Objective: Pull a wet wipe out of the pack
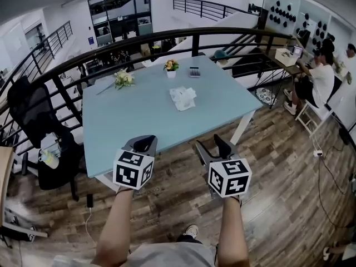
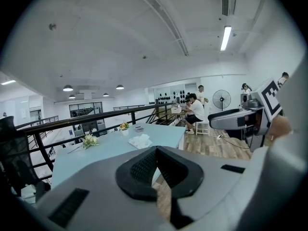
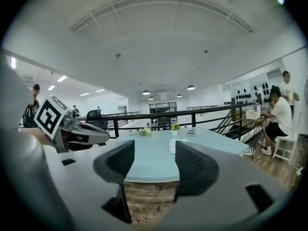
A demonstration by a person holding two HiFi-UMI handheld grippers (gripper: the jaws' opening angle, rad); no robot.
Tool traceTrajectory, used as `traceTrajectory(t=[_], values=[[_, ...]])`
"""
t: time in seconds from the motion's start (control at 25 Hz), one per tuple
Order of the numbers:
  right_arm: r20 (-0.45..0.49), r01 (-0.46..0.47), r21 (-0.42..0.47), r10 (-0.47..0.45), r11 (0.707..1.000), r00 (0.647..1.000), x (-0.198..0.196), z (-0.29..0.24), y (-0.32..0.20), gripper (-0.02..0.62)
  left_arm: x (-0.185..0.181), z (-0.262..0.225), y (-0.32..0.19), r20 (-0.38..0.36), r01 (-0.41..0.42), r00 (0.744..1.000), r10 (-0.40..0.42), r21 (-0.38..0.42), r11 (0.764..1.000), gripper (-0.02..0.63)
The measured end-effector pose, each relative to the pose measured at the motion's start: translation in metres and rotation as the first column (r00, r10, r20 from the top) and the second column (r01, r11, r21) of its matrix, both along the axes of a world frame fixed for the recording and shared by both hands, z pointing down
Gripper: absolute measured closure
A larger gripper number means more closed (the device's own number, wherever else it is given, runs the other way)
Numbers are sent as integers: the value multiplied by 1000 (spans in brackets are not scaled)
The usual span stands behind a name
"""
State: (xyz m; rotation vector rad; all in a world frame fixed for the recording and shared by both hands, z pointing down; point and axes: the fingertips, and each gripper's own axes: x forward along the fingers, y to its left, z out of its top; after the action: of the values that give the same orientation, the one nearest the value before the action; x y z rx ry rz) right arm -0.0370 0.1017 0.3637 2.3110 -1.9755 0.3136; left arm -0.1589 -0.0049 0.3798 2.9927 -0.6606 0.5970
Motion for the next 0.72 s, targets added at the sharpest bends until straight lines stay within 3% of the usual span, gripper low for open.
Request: traceTrajectory(t=[0.52,0.72], values=[[25,45,-7,-45,999,999,63,5,-13,345,47,8,-9,26,109,994,-109,6,994,611],[13,67,-6,-67,998,998,81,3,-13,345,68,7,-4,34,116,993,-117,23,993,611]])
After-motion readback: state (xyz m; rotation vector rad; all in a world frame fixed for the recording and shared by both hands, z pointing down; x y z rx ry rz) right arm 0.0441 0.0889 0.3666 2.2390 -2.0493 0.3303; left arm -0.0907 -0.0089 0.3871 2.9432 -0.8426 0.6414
